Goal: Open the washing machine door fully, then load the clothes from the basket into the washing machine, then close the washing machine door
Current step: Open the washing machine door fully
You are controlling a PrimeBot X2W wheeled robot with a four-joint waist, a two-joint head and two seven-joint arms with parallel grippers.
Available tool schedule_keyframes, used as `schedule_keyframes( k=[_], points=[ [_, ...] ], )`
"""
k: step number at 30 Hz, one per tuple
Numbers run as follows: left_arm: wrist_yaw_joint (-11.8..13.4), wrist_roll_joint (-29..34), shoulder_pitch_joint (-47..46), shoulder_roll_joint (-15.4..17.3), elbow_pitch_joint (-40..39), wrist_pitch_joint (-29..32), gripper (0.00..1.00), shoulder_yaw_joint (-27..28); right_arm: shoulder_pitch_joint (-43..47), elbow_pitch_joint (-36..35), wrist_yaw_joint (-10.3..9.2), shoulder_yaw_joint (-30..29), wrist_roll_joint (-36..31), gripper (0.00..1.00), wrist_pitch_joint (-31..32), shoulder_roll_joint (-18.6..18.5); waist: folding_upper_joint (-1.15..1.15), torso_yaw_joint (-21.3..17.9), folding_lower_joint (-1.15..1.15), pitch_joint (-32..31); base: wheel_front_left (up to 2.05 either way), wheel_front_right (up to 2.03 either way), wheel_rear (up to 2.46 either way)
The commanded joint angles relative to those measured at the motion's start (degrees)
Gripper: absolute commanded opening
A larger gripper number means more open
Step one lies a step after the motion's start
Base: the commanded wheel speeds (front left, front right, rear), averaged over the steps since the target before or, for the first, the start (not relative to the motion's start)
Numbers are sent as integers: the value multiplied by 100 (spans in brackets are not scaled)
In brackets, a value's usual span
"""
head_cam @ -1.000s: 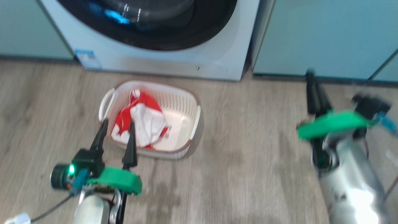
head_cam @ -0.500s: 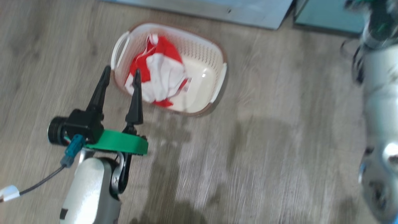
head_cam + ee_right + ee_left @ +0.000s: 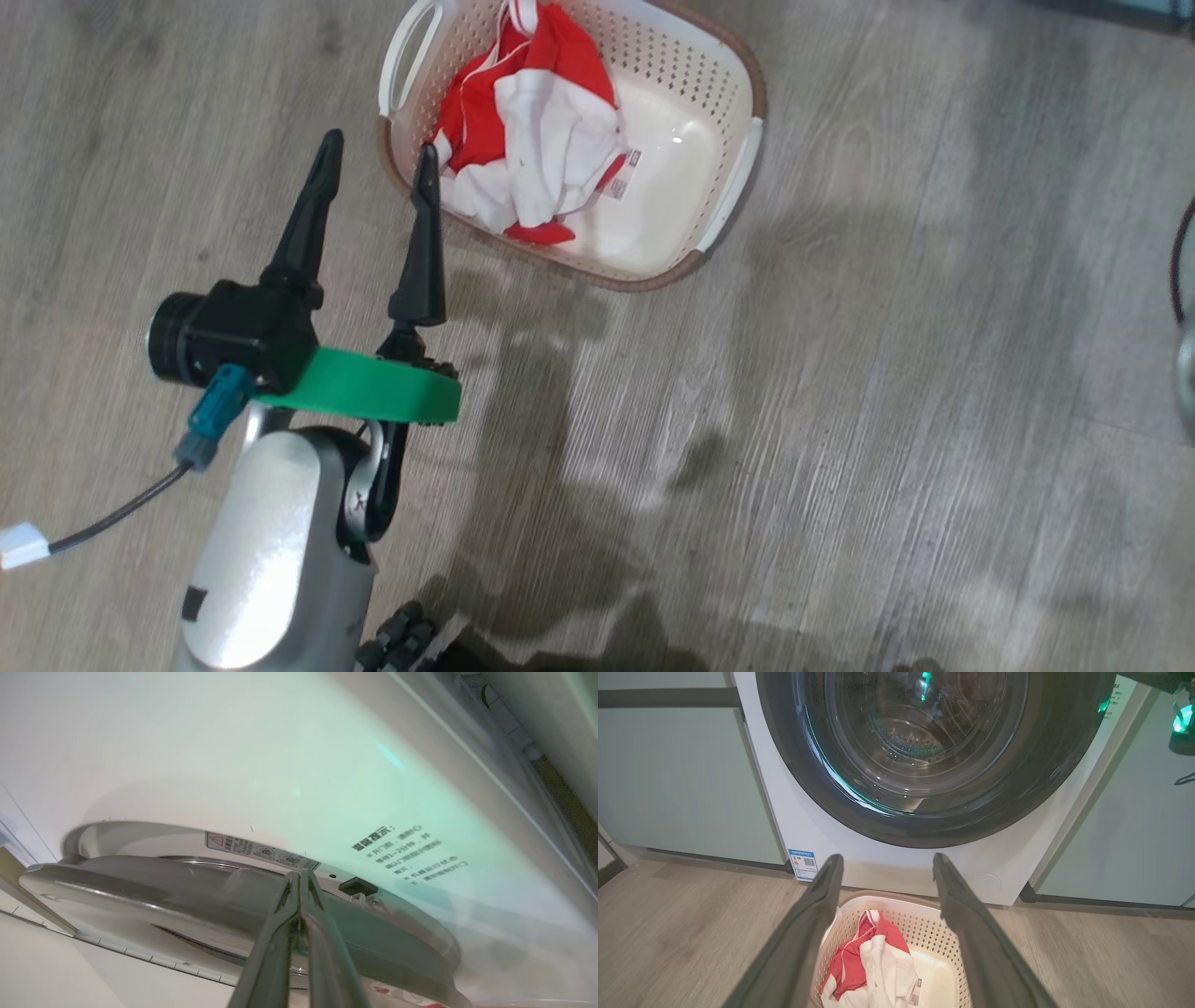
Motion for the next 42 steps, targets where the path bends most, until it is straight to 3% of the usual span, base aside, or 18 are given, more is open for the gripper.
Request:
schedule_keyframes(
  k=[1,11,21,32,42],
  points=[
    [65,-49,-70,77,-183,-56,100,110,-476,-39,0,-51,-6,0,89,99,0,49,-1,57,0,0,0],
    [129,-207,-122,77,-195,-56,100,-52,-1421,914,0,-415,245,0,611,133,0,103,-1,209,0,0,0],
    [157,-256,-161,77,-236,-56,100,-184,-1615,1172,0,-422,385,0,1089,112,0,147,-1,247,0,0,0],
    [194,-235,-120,77,-182,-56,100,-193,-1173,1130,0,-274,535,0,1695,70,0,118,-1,-8,0,0,0],
    [215,-171,116,77,-81,-56,100,-142,-255,1008,0,-338,945,0,2201,151,0,125,-1,-577,0,0,0]
  ],
)
